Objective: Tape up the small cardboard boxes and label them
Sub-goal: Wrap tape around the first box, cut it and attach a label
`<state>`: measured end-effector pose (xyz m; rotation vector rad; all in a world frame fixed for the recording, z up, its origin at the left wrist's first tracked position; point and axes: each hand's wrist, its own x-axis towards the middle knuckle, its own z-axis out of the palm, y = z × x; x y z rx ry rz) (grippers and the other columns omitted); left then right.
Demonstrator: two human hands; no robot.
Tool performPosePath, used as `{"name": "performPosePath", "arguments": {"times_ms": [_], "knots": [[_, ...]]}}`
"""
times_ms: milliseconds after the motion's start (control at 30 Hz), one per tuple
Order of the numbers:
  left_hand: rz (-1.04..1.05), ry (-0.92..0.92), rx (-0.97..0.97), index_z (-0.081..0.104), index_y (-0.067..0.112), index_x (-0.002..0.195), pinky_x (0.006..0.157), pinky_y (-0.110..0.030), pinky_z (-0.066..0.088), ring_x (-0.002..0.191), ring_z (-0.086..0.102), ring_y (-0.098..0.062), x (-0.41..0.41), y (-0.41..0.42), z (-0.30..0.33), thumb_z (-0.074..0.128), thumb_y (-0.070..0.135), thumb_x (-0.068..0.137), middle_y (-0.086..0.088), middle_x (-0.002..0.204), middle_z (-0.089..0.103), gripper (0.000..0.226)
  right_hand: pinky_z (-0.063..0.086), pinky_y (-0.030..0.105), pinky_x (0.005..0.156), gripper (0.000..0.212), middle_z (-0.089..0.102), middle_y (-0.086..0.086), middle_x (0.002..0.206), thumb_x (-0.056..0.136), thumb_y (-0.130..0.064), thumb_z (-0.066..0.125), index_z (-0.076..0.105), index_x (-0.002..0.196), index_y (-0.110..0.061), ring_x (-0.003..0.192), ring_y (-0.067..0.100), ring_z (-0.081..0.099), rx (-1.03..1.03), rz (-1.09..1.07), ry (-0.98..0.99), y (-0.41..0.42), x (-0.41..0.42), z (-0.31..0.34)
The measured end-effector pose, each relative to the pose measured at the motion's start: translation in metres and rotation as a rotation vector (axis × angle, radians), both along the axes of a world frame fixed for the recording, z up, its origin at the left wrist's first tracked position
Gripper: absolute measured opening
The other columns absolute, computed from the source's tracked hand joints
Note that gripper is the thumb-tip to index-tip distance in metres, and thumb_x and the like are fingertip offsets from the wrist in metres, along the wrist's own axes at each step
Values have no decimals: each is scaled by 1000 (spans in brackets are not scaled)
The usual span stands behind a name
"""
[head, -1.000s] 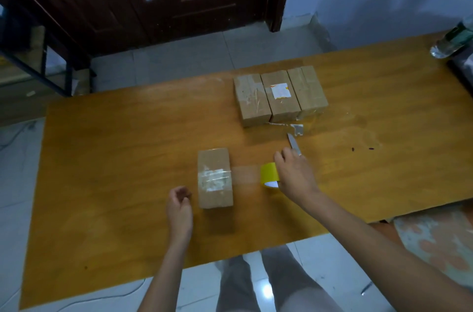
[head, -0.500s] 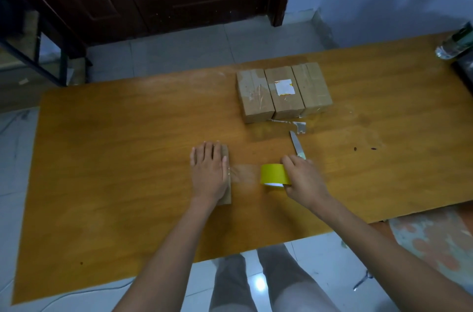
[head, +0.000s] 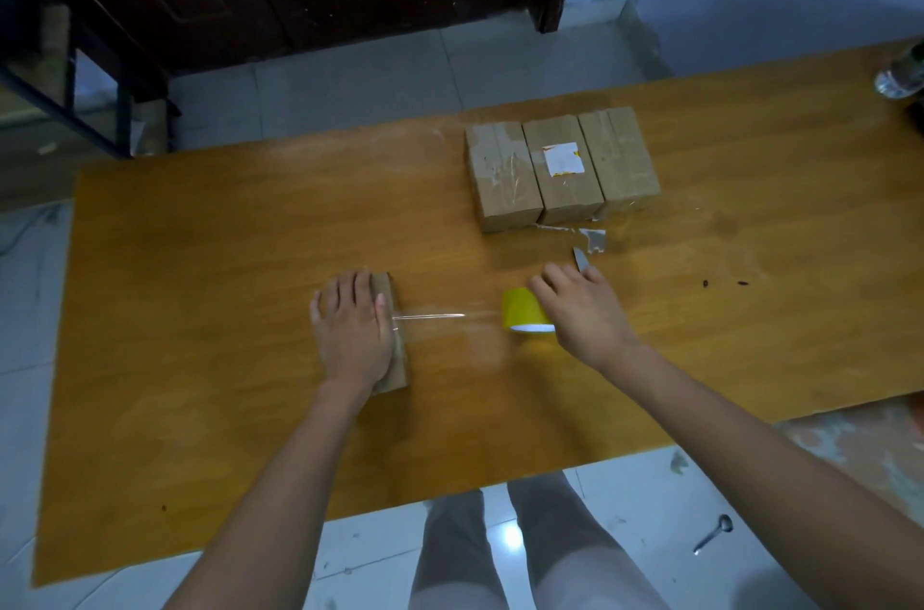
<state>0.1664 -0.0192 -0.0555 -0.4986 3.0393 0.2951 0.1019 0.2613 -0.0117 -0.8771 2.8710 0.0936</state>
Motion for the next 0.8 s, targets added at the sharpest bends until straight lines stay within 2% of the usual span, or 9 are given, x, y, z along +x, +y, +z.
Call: {"name": "performPosePath", "arguments": {"times_ms": [233, 333, 467, 600, 667, 733, 800], "knots": [[-7, 0, 12, 47, 7, 137, 109, -50, 30, 129, 42, -31, 1, -1, 2, 24, 35, 98, -13, 137, 51, 53, 36, 35, 69, 60, 57, 9, 101, 58, 13, 68, 59, 113, -8, 90, 29, 57, -72, -89, 7, 2, 3, -5], [-7, 1, 15, 46, 7, 137, 109, -50, 31, 130, 41, -31, 2, -1, 2, 24, 36, 99, -13, 137, 50, 52, 38, 34, 68, 60, 55, 6, 108, 62, 10, 68, 56, 116, -12, 97, 27, 55, -137, -209, -28, 4, 6, -9], [8, -3, 36, 44, 9, 139, 109, -49, 30, 133, 39, -31, 4, -2, 3, 25, 35, 99, -12, 139, 48, 51, 45, 33, 61, 50, 56, 3, 109, 65, 1, 70, 54, 111, -13, 95, 25, 53, -270, -357, -141, 8, 10, -11], [6, 13, 59, 45, 8, 138, 107, -49, 30, 134, 38, -31, 10, -10, 5, 25, 35, 98, -13, 139, 49, 52, 43, 32, 48, 46, 61, 1, 105, 64, 0, 70, 57, 106, -13, 92, 25, 51, -156, -252, -48, 25, 3, 0], [-1, 14, 60, 46, 8, 138, 106, -49, 29, 134, 38, -32, 11, -11, 4, 24, 36, 98, -13, 139, 49, 53, 37, 28, 40, 44, 63, 1, 101, 64, 2, 72, 58, 103, -11, 92, 26, 51, -111, -209, -20, 28, 2, 2], [4, 9, 54, 45, 7, 138, 106, -50, 30, 133, 39, -32, 11, -11, 4, 24, 36, 98, -14, 138, 49, 53, 36, 26, 41, 42, 62, -1, 103, 68, 1, 70, 57, 105, -13, 96, 25, 51, -94, -226, -23, 28, 2, 0], [22, 8, 54, 45, 7, 137, 105, -50, 31, 133, 39, -33, 11, -10, 4, 24, 36, 98, -15, 138, 50, 53, 42, 30, 46, 42, 61, -2, 107, 72, -2, 68, 56, 109, -16, 101, 24, 49, -96, -260, -26, 27, 2, -4]]}}
